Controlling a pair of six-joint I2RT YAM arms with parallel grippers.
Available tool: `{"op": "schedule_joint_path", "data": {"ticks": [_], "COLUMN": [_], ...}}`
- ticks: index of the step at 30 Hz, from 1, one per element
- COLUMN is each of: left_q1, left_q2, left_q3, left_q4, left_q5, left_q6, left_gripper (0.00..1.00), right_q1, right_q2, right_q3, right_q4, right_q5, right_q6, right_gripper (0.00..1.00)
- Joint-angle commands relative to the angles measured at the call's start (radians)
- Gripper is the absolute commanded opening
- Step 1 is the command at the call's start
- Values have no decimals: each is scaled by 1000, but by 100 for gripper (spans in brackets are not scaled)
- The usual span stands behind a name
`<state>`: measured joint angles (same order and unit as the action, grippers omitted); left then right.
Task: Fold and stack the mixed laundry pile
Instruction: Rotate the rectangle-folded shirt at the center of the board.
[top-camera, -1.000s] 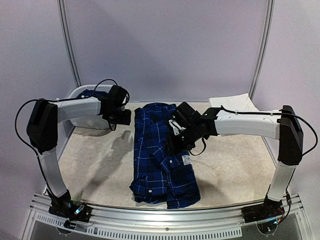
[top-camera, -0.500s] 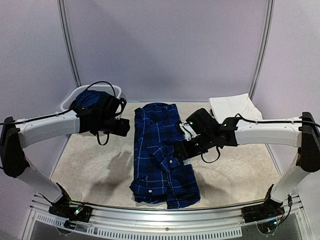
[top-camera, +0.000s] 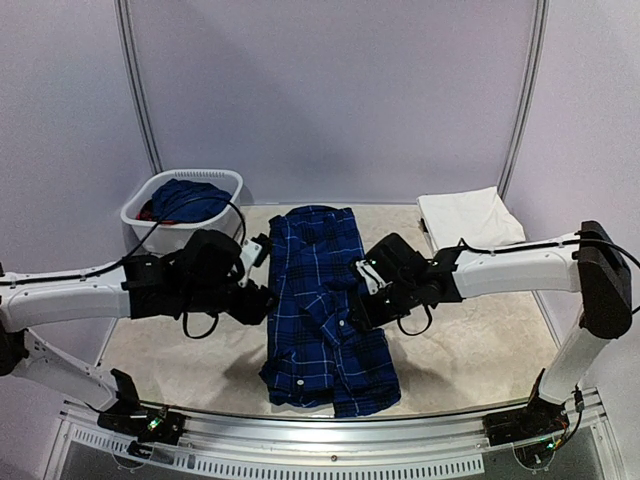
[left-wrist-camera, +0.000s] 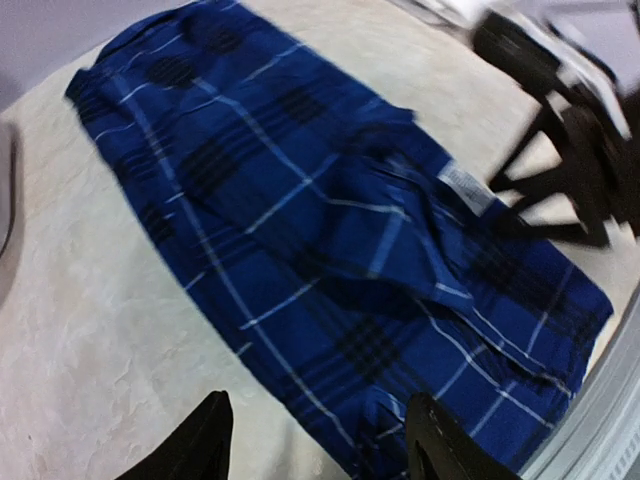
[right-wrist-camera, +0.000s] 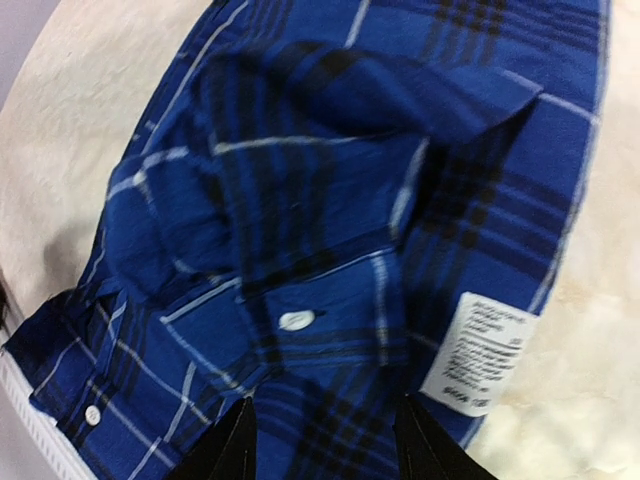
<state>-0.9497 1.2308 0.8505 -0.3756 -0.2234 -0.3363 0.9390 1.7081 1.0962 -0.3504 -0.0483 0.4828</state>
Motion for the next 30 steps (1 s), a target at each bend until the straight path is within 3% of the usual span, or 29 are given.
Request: {"op": "schedule_joint_path", "data": {"ticks": [1,7,13,22,25,30], "left_q1": [-150,-374,-409,-409,-409,-411], "left_q2": [19,178,335,342,361,465], "left_q3": [-30,61,90,24,0,24], "left_q4": [51,4,55,181,226,282], "left_q5": [-56,-374,-528,-465,-383,-352], "left_q6": [84,320,564,1004,1148,1299], "left_gripper": [63,67,67,69,68,66], "right_q1": [-24,-56,-129,-168,-172,-184], "right_q2": [-81,-179,-326,-511,-540,-564], "right_q3": [-29,-102,-196,-276,-292,-301], "right_q4": [-2,-34,-67,-97,-95,-100], "right_q5": [119,169,210,243,243,246], "right_q6": [17,36,72,63,63,58], "right_gripper": [47,47,47,48,48,48]}}
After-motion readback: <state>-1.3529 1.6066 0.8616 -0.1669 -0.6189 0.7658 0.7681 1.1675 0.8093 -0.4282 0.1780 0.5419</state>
